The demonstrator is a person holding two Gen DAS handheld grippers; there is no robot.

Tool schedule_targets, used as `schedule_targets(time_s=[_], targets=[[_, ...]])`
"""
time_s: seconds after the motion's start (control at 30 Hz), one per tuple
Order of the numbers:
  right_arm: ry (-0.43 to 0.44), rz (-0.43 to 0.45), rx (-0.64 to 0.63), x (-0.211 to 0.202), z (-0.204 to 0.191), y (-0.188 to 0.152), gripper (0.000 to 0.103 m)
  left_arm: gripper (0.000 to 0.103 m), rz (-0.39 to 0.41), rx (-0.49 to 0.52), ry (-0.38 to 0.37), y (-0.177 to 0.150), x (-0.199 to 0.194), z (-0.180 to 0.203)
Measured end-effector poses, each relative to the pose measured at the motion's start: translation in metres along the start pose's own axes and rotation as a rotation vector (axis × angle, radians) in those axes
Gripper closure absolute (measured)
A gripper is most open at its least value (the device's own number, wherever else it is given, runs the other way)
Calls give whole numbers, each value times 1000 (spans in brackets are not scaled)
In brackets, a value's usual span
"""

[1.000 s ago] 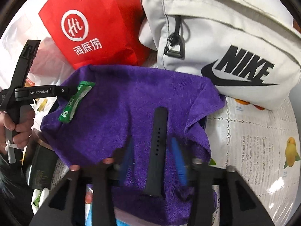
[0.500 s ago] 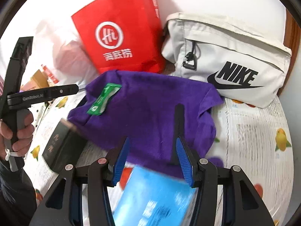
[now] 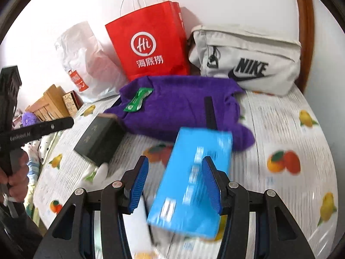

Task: Organize soft objects
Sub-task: 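Grasp the white sponge block with the right tool while the left tool moves to the glove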

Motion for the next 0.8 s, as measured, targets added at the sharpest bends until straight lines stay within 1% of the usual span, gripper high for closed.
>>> schedule_targets(time_s=[0.1,0.27,0.33,0.43,0.53,0.6,0.63,0.7,0.73,0.8], targets=[[-4,-39,-34,-6,-7,-24,51,37,-25,-12,-10,-26,1,4],[45,-102,-79,-1,-19,-62,51,37,-45,-52,-9,-59,1,1],[57,-116,-83,3,-23,-72,51,37,-48,-68,-5,-71,2,-1],[69,-134,-91,13,-26,-82,51,37,-61,-91,-3,-83,7,-4],[65,-136,-94,23,-29,-81,51,37,-74,-110,-11,-93,12,-6],[68,-130,-111,24,-33,-80,63,37,-79,-117,-8,-97,13,-8],[75,-127,-136,23,-38,-79,72,37,-80,-117,-5,-99,13,-9],[79,-100,-161,15,-43,-79,73,37,-82,-120,5,-102,12,-11],[87,-73,-164,6,-44,-79,73,37,-81,-123,7,-103,11,-12],[114,-70,-159,-4,-44,-80,73,37,-79,-123,-1,-106,10,-12]])
Point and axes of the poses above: each gripper's, at about its wrist camera, not at the fingertips, and x roughly the way its jaws point, z to its right, y to its top, the point moved 1 cm from there along x, roughly the way its jaws point, and after that the axes turned 6 degrees about x, right-handed, at the moved point
